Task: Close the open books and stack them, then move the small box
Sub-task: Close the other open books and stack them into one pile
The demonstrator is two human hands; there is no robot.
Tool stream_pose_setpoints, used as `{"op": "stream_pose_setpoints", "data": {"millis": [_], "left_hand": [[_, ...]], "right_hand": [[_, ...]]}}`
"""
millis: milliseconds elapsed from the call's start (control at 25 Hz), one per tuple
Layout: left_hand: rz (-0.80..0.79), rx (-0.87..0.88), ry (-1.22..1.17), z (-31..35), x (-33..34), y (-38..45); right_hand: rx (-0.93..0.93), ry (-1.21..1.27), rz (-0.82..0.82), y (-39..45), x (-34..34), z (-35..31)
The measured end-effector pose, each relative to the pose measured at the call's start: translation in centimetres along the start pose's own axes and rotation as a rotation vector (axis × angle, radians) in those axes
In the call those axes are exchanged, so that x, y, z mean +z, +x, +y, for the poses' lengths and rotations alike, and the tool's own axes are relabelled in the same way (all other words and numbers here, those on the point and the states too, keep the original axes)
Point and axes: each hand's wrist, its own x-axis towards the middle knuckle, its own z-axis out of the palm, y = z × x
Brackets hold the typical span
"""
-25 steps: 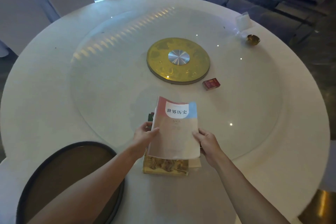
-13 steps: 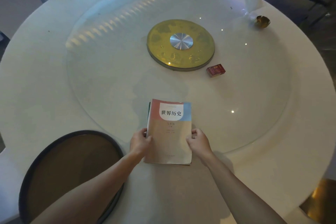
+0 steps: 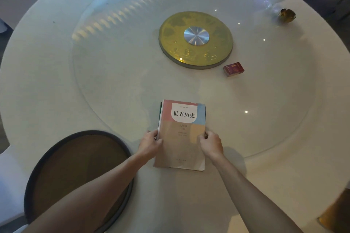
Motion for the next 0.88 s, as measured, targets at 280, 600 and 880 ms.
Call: {"op": "stream_pose_setpoints", "data": {"millis": [280,600,880], "left_hand": [[-0.065,0.003,-0.01,-0.6,-1.2,0.4],[-0.1,-0.154,-0.453,-0.3,-1.3,-0.7],[-0.099,-0.237,-0.425,0.5,0.1,-1.0]], "right_hand": [[-0.089,0.024,-0.028,-0.2,0.6,0.4],[-0.059,0.308,-0.052,-1.1,0.6,1.1],[0.065,0.223,0.058,-0.9,1.4,1.7]]}}
